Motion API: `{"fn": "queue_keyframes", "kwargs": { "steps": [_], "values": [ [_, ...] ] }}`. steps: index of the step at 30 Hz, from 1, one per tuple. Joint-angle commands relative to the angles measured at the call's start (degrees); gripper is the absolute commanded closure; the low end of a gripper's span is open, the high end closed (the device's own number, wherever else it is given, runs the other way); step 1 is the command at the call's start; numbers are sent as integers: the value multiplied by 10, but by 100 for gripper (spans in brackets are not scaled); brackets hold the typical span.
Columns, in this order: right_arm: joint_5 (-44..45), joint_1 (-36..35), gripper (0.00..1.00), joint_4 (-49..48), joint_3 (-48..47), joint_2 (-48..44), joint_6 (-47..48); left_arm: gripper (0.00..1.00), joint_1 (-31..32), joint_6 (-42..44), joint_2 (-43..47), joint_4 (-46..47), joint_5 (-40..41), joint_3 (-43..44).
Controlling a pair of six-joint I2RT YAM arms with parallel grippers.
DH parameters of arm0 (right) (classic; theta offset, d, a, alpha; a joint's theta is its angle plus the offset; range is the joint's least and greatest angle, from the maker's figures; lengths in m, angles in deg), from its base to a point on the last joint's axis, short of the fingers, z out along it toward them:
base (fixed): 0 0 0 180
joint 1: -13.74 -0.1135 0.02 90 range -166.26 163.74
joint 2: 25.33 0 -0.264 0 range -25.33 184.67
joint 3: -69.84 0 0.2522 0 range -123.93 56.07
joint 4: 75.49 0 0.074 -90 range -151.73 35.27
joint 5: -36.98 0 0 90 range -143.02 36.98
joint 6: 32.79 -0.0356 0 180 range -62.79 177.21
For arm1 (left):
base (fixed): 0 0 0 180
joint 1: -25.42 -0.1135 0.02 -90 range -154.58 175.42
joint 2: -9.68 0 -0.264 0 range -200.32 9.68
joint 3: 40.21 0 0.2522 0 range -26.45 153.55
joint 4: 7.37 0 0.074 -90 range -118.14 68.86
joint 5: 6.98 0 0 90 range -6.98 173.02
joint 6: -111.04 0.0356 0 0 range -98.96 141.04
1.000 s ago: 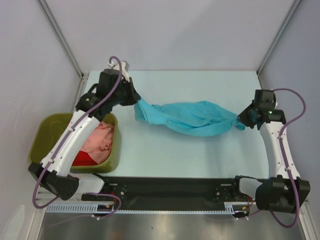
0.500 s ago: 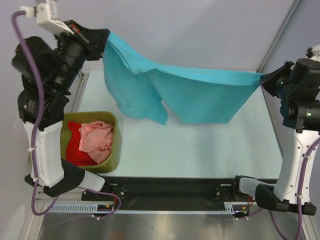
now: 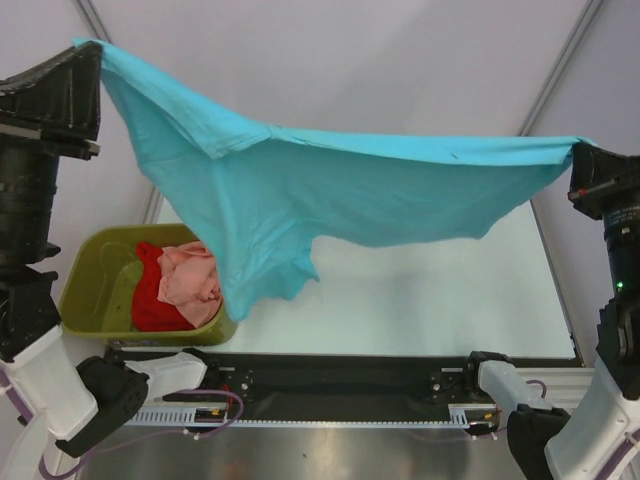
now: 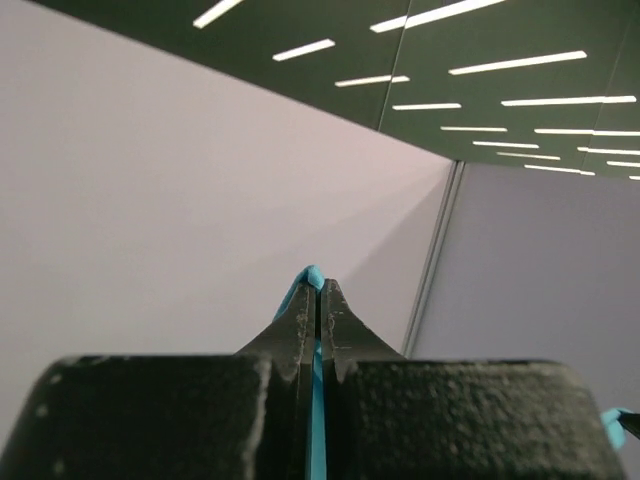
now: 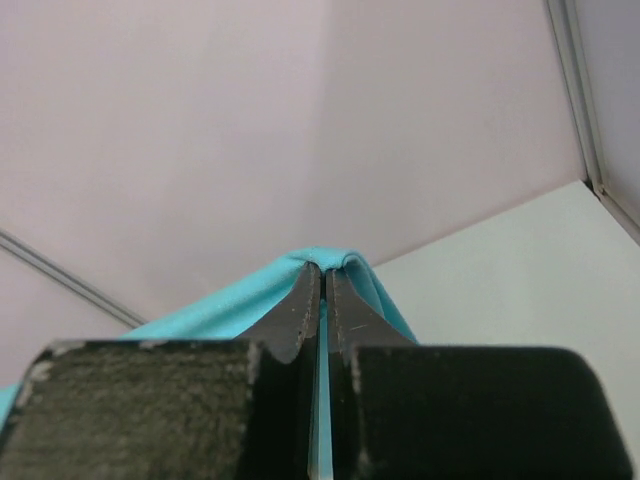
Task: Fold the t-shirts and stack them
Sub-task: Flatten the tshirt out
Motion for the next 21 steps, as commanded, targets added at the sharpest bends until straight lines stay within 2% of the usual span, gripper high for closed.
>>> {"fn": "queue_keyframes", "kwargs": {
  "steps": [1,6,13,17,21],
  "values": [
    [12,2,100,-77,51,3,15,100,-4,41,-37,74,2,-9],
    [16,2,100,-166,124,46,8,100,-4,79,-143,121,6,17],
    [26,2,100,-238,135,144,24,100,-33,82,-278,166,-6,98],
    [28,0,100,-247,135,163,32,100,-55,57,-309,179,-40,108],
    [34,0,100,-247,144,150,36,100,-63,45,-298,180,-59,88]
  ]
}}
